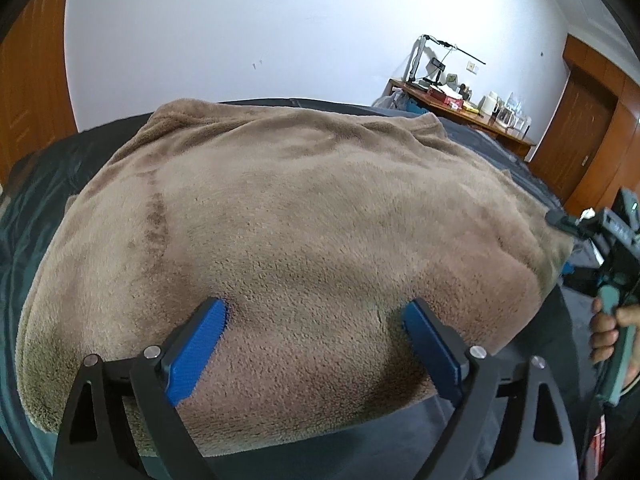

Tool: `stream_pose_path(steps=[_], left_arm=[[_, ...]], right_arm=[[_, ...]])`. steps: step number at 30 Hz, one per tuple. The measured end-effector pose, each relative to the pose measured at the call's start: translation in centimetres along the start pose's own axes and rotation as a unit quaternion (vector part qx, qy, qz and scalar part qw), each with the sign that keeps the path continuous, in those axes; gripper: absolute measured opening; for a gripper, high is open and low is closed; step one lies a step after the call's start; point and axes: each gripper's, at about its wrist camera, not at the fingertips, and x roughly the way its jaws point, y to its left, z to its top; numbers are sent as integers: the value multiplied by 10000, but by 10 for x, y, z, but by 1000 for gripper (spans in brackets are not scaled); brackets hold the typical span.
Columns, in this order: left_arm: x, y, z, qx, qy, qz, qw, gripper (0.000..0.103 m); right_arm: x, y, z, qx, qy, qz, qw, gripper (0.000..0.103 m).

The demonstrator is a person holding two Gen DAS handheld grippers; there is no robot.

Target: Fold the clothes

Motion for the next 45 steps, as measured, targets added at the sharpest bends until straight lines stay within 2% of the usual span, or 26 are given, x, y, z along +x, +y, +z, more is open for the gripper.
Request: stream_pose_path(steps=[3,7,16,32,34,36,38,39,45], left_arm=[[1,-1,0,46,-16,35,10000,95],[2,-1,0,82,-34,61,9999,96],[3,-2,-1,132,-49,98,9999,96],[3,-3,-1,150,-51,151,9998,97],[3,-2,-1,131,-47,123,9998,97],[1,1,0,93,-41,84,9999,97],[-1,3,1,37,-59,98,9999,97],[-2,4,1,10,-67,105,9999,97],[-6,6,2,-15,-108,221,9997,97]], right_arm=[[-2,11,4,-161,-81,119,9998,78],[7,16,4,-222,-71,59,9997,78],[10,-1,0,83,-90,-92,9999,78],[12,-3,0,-82,-36,-70,9999,78],[12,-6,-1,-12,-73,-94,9999,74],[12,-9,-1,58,-110,-119,9999,52],[12,-12,-1,128,-146,-143,9997,39],[11,-13,-1,163,-165,-156,9996,36],[13,-18,0,346,-217,-194,9990,36]])
